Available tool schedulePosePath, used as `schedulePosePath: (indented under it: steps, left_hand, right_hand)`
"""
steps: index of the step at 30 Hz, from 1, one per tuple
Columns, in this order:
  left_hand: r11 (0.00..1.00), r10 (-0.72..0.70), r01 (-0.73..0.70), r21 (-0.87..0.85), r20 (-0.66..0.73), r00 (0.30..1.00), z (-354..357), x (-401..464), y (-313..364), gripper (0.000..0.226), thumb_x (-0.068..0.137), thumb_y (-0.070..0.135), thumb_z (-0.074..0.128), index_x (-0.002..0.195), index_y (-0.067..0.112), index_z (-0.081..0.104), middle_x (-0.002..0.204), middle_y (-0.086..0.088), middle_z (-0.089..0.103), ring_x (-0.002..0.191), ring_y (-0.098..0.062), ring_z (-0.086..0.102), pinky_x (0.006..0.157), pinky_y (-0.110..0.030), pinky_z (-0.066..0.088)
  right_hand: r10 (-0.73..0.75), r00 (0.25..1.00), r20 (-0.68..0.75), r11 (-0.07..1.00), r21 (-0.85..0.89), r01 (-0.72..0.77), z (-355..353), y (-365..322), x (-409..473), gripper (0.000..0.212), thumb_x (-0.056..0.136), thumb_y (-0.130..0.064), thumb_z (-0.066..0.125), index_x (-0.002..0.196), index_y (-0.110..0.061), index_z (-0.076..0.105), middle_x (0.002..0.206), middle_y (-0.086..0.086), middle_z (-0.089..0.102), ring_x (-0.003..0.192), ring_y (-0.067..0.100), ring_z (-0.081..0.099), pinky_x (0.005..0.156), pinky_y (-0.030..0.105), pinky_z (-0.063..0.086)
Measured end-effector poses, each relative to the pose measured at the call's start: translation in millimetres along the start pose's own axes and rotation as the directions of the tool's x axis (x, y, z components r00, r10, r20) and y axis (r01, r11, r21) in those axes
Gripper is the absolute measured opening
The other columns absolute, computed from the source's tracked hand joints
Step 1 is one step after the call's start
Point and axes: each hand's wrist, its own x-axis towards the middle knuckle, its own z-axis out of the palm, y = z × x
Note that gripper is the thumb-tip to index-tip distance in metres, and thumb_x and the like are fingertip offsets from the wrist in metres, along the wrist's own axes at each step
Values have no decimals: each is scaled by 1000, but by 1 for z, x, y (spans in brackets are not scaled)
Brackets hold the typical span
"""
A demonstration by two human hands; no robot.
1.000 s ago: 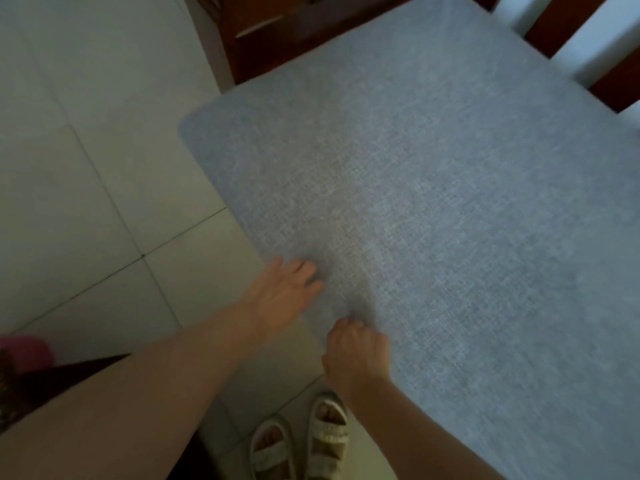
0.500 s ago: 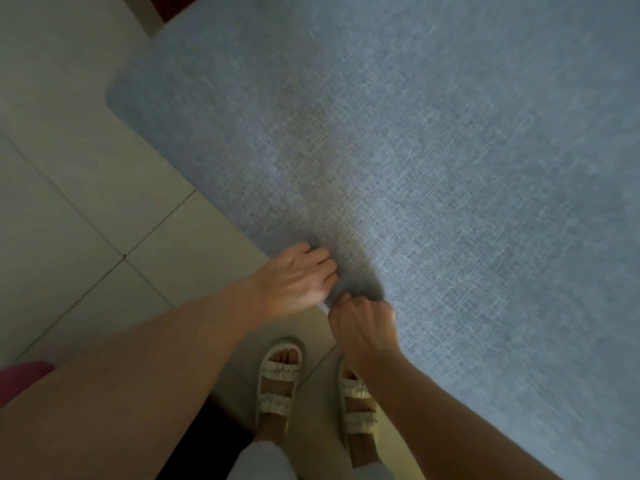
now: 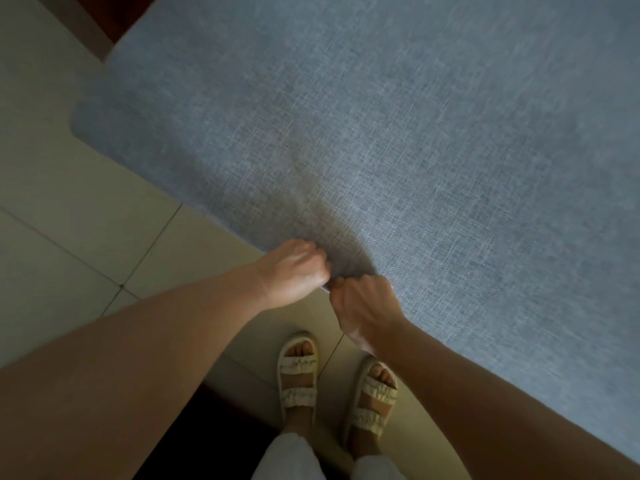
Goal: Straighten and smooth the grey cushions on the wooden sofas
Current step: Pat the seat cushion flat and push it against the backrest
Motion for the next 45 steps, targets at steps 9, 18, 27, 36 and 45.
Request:
schedulePosePath:
  steps: [9,18,27,36,45]
  left_hand:
    - [999,44,-43,-24,56,997,-3,-19,14,27,44,-1,84,49,11,59,48,-4,55,42,-22,55,38,-23,41]
    - [997,31,-24,-73,95,995,6,-39,23,32,76,17,40,51,17,59,51,0,55,47,-17,55,41,-23,38]
    - [999,-19,29,-20,399,917,-3,-32,27,28,80,17,43,69,16,68,69,-2,65,65,-21,66,55,-24,49]
    - [928,-358,371,15,303,883,-96,26,24,37,94,17,53,129,14,42,126,-5,47,113,-22,48,87,-31,41]
    - [784,-613,619,-41,107,783,-198,93,-11,70,93,36,55,149,19,16,155,-3,19,142,-22,19,115,-45,11]
  right_hand:
    - [-8,1000,7,1000,11,8,3,-22,-15,25,99,-9,35,116,-6,54,105,7,61,94,26,62,61,33,37]
    - [-71,996,59,994,85,66,7,-40,-26,24,99,-8,36,114,-3,55,106,10,59,93,28,61,57,34,32]
    - [-53,997,60,968,250,36,11,-35,-26,30,100,-9,31,120,-6,53,114,11,63,104,31,61,64,32,33]
    - [245,963,-112,929,312,-200,-47,18,-48,51,90,-24,59,132,-10,32,132,11,33,115,24,40,92,32,40]
    - [413,878,-241,860,422,-288,-150,104,-54,54,93,-28,55,139,-12,30,146,10,22,132,25,27,107,32,28]
